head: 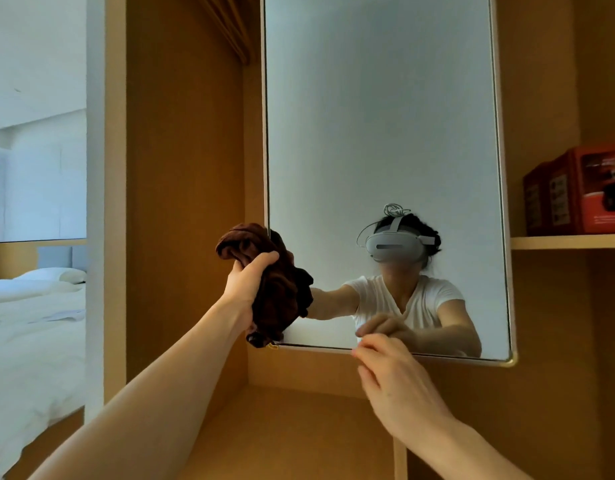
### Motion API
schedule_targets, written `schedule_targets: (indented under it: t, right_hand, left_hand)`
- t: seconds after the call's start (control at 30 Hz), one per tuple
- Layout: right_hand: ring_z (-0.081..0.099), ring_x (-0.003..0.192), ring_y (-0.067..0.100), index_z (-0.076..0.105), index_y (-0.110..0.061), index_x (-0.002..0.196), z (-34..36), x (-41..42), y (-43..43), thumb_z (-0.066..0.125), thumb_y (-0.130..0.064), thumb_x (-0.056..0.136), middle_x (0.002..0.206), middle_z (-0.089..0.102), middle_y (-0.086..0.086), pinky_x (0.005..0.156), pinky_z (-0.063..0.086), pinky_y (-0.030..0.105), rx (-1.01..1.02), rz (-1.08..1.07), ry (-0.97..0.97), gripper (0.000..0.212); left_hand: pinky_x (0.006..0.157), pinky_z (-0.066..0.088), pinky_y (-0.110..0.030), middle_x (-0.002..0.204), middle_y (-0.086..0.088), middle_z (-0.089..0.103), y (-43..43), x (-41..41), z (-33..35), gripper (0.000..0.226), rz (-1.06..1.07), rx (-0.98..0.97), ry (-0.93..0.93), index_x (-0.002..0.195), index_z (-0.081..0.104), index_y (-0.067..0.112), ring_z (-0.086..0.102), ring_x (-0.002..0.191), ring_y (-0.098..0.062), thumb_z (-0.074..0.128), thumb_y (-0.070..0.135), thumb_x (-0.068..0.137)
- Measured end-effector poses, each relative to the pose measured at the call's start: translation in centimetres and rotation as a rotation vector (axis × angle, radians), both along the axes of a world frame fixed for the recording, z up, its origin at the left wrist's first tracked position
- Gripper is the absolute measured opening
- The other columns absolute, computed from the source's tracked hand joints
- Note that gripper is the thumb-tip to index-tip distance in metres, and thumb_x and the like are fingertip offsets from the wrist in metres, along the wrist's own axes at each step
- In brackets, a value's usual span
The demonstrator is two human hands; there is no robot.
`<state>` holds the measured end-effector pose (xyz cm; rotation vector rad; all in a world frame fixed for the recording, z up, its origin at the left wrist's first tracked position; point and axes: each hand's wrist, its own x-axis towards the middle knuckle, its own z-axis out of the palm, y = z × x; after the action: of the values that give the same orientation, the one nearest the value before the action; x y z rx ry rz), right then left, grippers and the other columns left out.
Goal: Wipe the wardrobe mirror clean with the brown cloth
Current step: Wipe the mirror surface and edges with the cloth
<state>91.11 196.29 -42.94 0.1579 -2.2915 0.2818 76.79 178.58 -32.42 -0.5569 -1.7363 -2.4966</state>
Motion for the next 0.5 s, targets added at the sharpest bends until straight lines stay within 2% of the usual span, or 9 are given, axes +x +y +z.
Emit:
schedule_targets:
  t: [0.1,0.2,0.3,0.37,0.5]
  right_hand:
    - [0.031,0.127,0.005,0.043,-0.021,0.139,1.3,-1.0,-0.7,0.04,-0.017,0.099,0.14,0.039,-0.007,0.104,0.023,0.012,0.151,0.017,0.032,0.04]
    - [0.025,0.136,0.011,0.035,-0.016,0.144,4.8,-1.8,-2.2,0.042,-0.008,0.097,0.148,0.033,-0.001,0.108,0.013,0.015,0.251,0.08,0.088,0.048]
    - [0.022,0.138,0.017,0.032,-0.015,0.144,9.0,-3.0,-4.5,0.046,-0.014,0.095,0.15,0.028,0.004,0.114,0.017,0.027,0.344,0.117,0.151,0.051]
    - [0.024,0.139,0.022,0.037,-0.012,0.142,11.4,-4.1,-6.2,0.051,-0.019,0.093,0.149,0.031,0.008,0.116,0.018,0.035,0.446,0.125,0.209,0.051]
    - [0.034,0.137,0.021,0.055,-0.01,0.13,16.4,-6.4,-9.2,0.05,-0.022,0.094,0.142,0.048,0.007,0.115,0.012,0.037,0.655,0.156,0.28,0.039]
  left_hand:
    - [0.083,0.054,-0.045,0.112,-0.008,0.066,-0.2,0.0,-1.2,0.056,-0.018,-0.02,-0.003,0.132,0.048,0.024,0.065,0.098,-0.031,0.071,0.03,0.081]
    - [0.085,0.053,-0.046,0.109,-0.008,0.069,-0.6,0.1,-0.8,0.05,-0.03,-0.035,-0.004,0.127,0.053,0.021,0.066,0.098,-0.031,0.069,0.03,0.081]
    - [0.09,0.052,-0.045,0.109,-0.009,0.071,-0.9,0.3,1.5,0.048,-0.143,-0.015,0.014,0.122,0.062,0.017,0.067,0.1,-0.03,0.066,0.042,0.081]
    - [0.086,0.054,-0.041,0.11,-0.012,0.07,-1.1,0.3,3.2,0.056,-0.183,-0.023,0.041,0.116,0.067,0.015,0.068,0.1,-0.029,0.062,0.057,0.08]
    - [0.063,0.057,-0.028,0.101,-0.009,0.074,-2.2,-0.7,5.8,0.066,-0.191,-0.041,0.061,0.089,0.078,0.021,0.071,0.091,-0.022,0.042,0.075,0.079]
